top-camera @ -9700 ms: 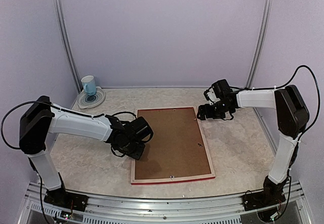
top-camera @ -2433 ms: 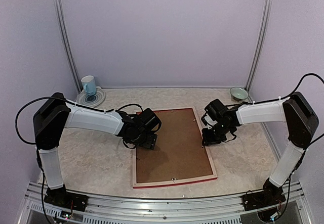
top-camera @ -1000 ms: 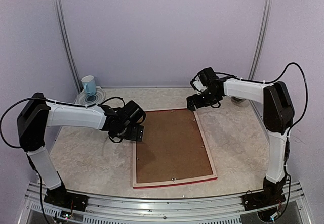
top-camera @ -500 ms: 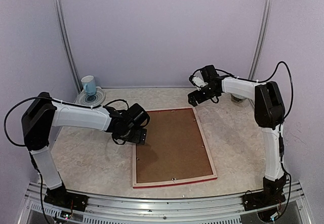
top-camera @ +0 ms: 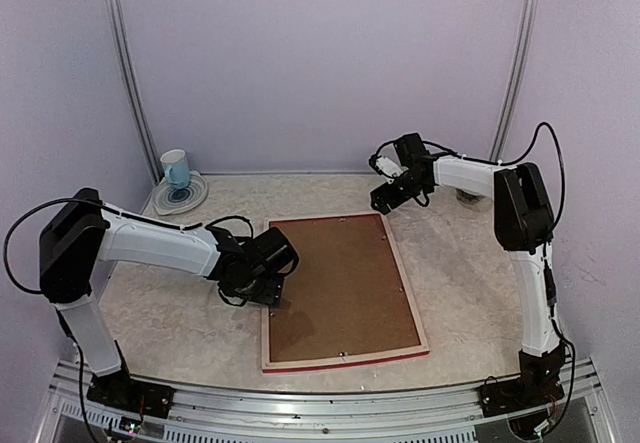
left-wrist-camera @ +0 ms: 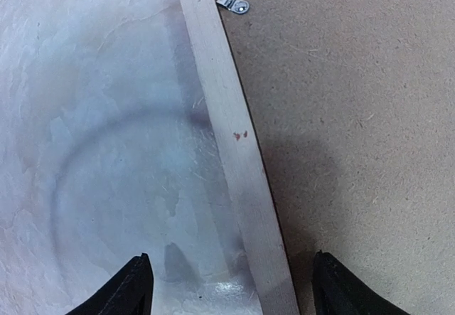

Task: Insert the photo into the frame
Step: Rotate the photo frame at the center of the board.

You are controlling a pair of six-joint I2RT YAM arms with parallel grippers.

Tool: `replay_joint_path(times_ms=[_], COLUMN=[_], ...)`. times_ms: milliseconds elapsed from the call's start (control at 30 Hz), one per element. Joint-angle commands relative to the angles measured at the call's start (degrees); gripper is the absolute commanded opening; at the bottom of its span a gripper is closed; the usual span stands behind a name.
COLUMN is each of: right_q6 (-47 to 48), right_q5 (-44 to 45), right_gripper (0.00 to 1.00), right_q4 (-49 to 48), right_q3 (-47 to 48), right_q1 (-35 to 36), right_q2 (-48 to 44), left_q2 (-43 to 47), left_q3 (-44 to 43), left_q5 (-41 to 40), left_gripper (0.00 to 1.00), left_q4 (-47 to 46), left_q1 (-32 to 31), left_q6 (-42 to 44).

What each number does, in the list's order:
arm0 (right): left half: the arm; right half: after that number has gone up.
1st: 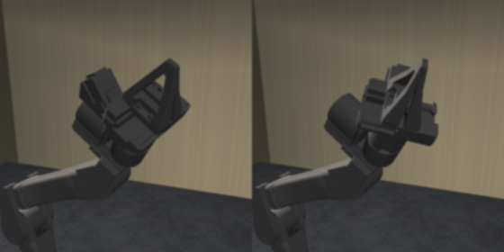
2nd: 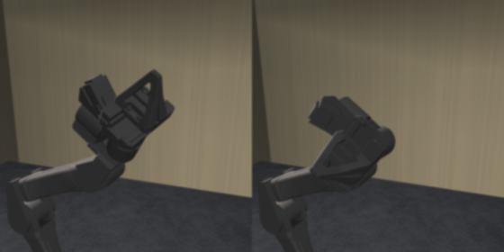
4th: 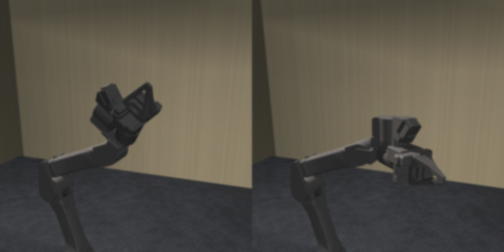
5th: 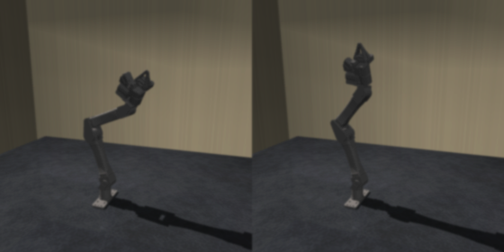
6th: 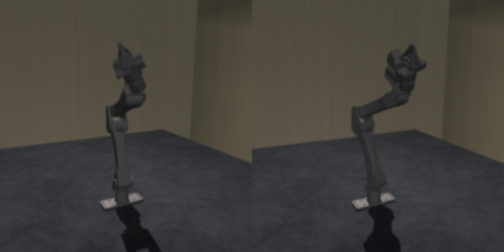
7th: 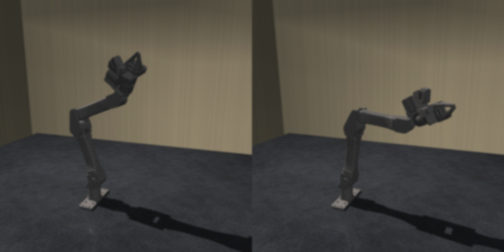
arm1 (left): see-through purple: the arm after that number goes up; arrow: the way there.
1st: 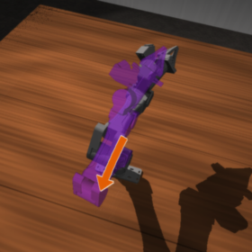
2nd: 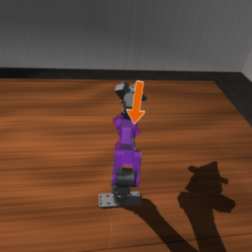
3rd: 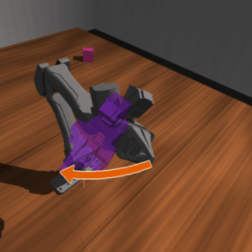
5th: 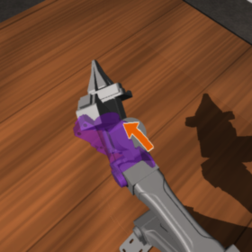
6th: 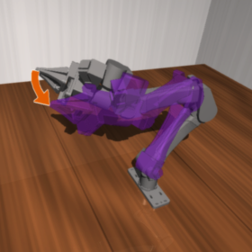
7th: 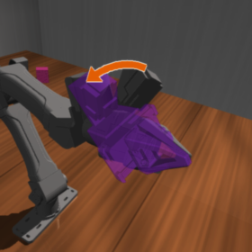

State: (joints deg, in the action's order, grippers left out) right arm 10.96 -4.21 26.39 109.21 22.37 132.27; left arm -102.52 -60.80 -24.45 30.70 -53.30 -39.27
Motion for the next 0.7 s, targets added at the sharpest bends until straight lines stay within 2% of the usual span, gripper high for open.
replay_joint_path(times_ms=[0, 267, 667], right_q6=[-1.4, -5.0, -8.7], right_q5=[2.3, 0.2, 7.4], right_gripper=[0.91, 0.9, 0.89], right_q4=[0.3, -0.3, 0.0], right_q3=[0.4, -3.0, -6.8], right_q1=[0.3, 0.1, 0.1], right_q2=[1.8, 0.7, 1.1], left_q2=[0.1, -1.1, -2.2], left_q3=[0.0, -0.5, -1.1], left_q5=[-1.2, -1.7, -2.6], left_gripper=[0.71, 0.57, 0.53], left_q4=[0.1, -0.5, -2.5], left_q1=[0.2, 1.4, 5.3], left_q6=[-1.0, 0.4, 3.3])
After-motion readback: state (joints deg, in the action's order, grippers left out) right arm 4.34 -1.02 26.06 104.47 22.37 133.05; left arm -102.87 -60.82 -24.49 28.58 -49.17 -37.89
